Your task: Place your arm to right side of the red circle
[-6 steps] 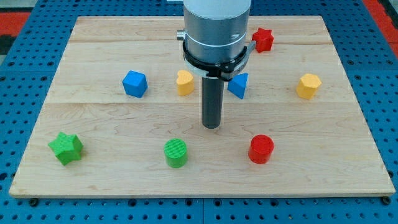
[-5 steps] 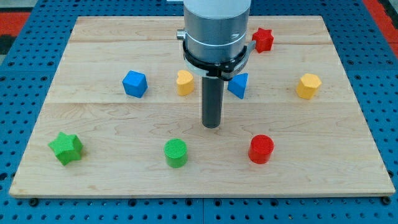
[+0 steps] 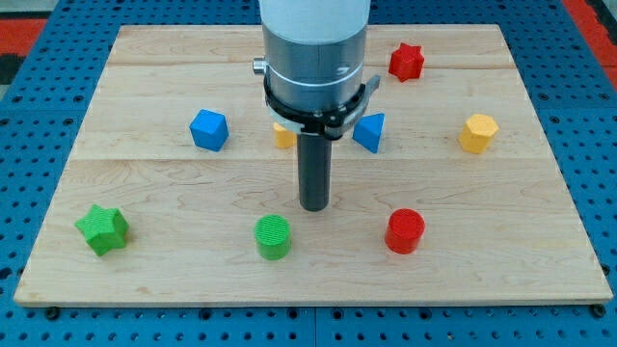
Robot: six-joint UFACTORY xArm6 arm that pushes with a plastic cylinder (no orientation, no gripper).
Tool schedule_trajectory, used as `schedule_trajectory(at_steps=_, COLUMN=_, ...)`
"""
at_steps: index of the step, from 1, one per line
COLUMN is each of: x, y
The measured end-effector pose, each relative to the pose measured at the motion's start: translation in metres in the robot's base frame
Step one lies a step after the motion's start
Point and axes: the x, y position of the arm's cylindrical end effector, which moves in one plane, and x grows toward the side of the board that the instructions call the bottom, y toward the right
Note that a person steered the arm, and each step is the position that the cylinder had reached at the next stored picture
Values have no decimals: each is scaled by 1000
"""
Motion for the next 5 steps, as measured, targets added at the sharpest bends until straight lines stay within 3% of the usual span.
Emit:
schedule_trajectory(at_steps=3, x=46, y=27)
schedule_trajectory(at_steps=5, x=54, y=53)
